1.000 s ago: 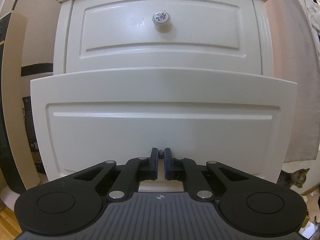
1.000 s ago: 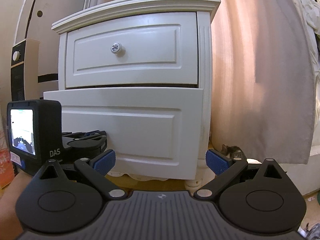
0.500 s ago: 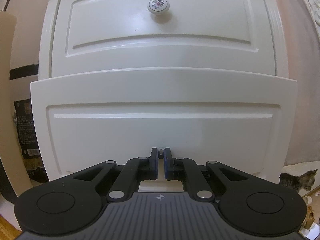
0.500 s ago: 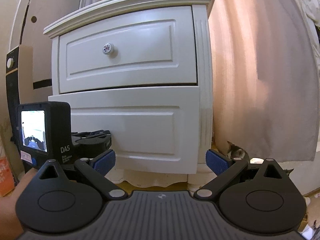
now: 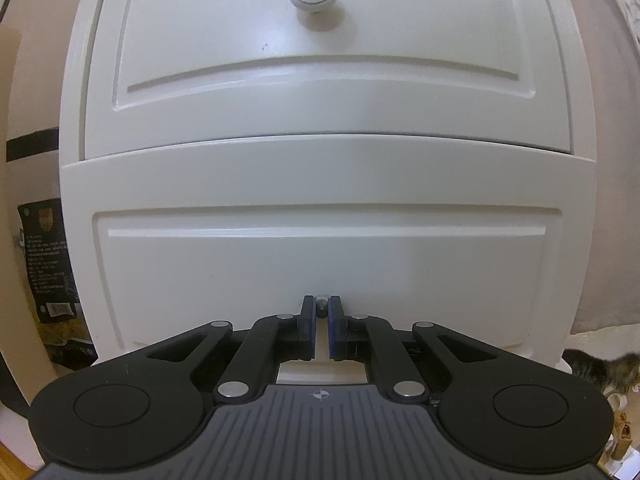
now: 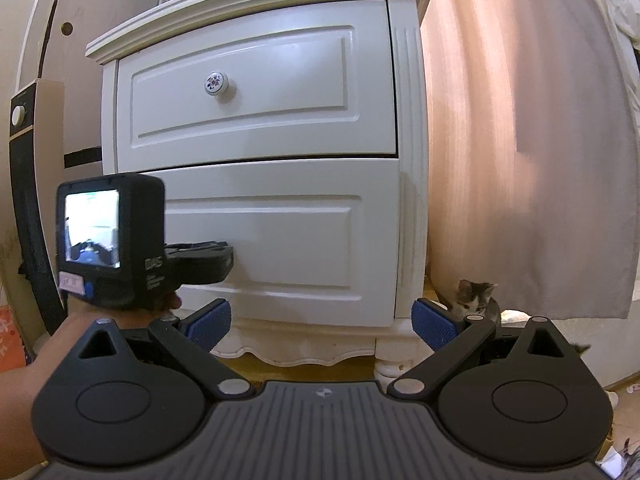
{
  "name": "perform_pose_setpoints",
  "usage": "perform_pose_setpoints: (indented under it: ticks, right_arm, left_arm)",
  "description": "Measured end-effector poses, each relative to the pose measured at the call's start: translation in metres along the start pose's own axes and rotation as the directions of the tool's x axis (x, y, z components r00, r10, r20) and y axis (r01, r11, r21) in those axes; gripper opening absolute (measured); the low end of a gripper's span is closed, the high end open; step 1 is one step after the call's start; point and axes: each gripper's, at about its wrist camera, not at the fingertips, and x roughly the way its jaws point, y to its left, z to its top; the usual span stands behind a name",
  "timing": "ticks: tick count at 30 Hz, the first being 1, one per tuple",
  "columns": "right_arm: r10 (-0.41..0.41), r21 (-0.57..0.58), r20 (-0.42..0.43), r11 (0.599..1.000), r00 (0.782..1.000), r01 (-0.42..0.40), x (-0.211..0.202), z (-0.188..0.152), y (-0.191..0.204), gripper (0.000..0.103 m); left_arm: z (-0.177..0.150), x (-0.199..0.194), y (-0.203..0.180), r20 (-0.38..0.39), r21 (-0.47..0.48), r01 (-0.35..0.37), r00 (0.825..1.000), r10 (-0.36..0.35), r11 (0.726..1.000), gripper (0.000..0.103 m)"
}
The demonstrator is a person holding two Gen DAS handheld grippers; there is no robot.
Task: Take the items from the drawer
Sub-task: 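Push the lower drawer shut into the nightstand with the left tool, then open the left tool and back it away from the drawer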
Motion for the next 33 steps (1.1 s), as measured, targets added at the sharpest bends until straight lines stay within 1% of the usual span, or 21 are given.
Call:
perform_pose_setpoints:
  ticks: [7, 14, 15, 16, 17, 18, 19, 20, 21, 22, 25, 26, 29, 31, 33]
  right_arm:
    - [-0.007, -0.007, -0.004, 1.0, 1.0, 0.007, -0.001, 0.0, 0.003, 0.103]
    - [-0.011, -0.001, -0.007, 1.0, 1.0, 0.011, 0.0, 0.001, 0.003, 0.103]
    - [-0.011, -0.001, -0.007, 1.0, 1.0, 0.011, 0.0, 0.001, 0.004, 0.103]
    - [-0.012, -0.001, -0.006, 1.0, 1.0, 0.012, 0.0, 0.002, 0.004, 0.103]
    - [-0.012, -0.002, -0.006, 1.0, 1.0, 0.012, -0.001, 0.002, 0.005, 0.103]
    - [-0.012, -0.003, -0.005, 1.0, 1.0, 0.012, -0.002, 0.002, 0.006, 0.103]
    - [-0.011, -0.005, -0.004, 1.0, 1.0, 0.011, -0.002, 0.003, 0.008, 0.103]
    - [-0.01, -0.006, -0.003, 1.0, 1.0, 0.01, -0.002, 0.004, 0.009, 0.103]
    - [-0.01, -0.006, 0.0, 1.0, 1.0, 0.01, -0.002, 0.004, 0.01, 0.103]
    - [-0.01, -0.004, 0.001, 1.0, 1.0, 0.01, -0.002, 0.004, 0.011, 0.103]
    - [-0.015, 0.009, 0.004, 1.0, 1.0, 0.015, -0.002, 0.006, 0.014, 0.103]
    - [-0.016, 0.012, 0.006, 1.0, 1.0, 0.016, -0.002, 0.006, 0.015, 0.103]
    - [-0.023, 0.014, 0.01, 1.0, 1.0, 0.023, -0.003, 0.007, 0.02, 0.103]
    - [-0.025, 0.013, 0.009, 1.0, 1.0, 0.025, -0.003, 0.007, 0.023, 0.103]
    - [-0.029, 0.015, 0.004, 0.999, 1.0, 0.029, -0.003, 0.008, 0.025, 0.103]
  left_arm:
    - [0.0, 0.012, -0.005, 0.014, 0.034, -0.016, 1.0, 0.016, 0.999, 0.004]
    - [0.0, 0.011, -0.005, 0.004, 0.027, -0.008, 1.0, 0.007, 1.0, 0.004]
    - [0.0, 0.011, -0.003, -0.005, 0.02, 0.001, 1.0, -0.001, 1.0, 0.007]
    - [-0.001, 0.01, -0.001, -0.023, 0.013, 0.02, 1.0, -0.019, 1.0, 0.01]
    - [-0.002, 0.009, 0.001, -0.039, 0.005, 0.038, 0.999, -0.038, 0.999, 0.025]
    - [-0.004, 0.007, 0.004, -0.043, -0.003, 0.057, 0.997, -0.057, 0.998, 0.052]
    - [-0.006, 0.003, 0.007, -0.034, -0.01, 0.069, 0.997, -0.069, 0.998, 0.063]
    - [-0.008, 0.0, 0.01, -0.018, -0.011, 0.082, 0.996, -0.083, 0.997, 0.082]
    - [-0.009, -0.004, 0.014, -0.002, -0.003, 0.093, 0.996, -0.093, 0.996, 0.086]
    - [-0.01, -0.009, 0.017, 0.013, 0.005, 0.095, 0.995, -0.095, 0.995, 0.086]
    - [-0.01, -0.022, 0.027, 0.042, 0.012, 0.064, 0.997, -0.065, 0.998, 0.092]
    - [-0.009, -0.026, 0.031, 0.048, 0.009, 0.06, 0.997, -0.061, 0.998, 0.093]
    - [-0.006, -0.037, 0.044, 0.043, -0.021, 0.06, 0.997, -0.059, 0.998, 0.103]
    - [-0.004, -0.048, 0.049, 0.043, -0.039, 0.078, 0.996, -0.076, 0.996, 0.103]
    - [0.0, -0.058, 0.058, 0.039, -0.031, 0.089, 0.995, -0.088, 0.996, 0.103]
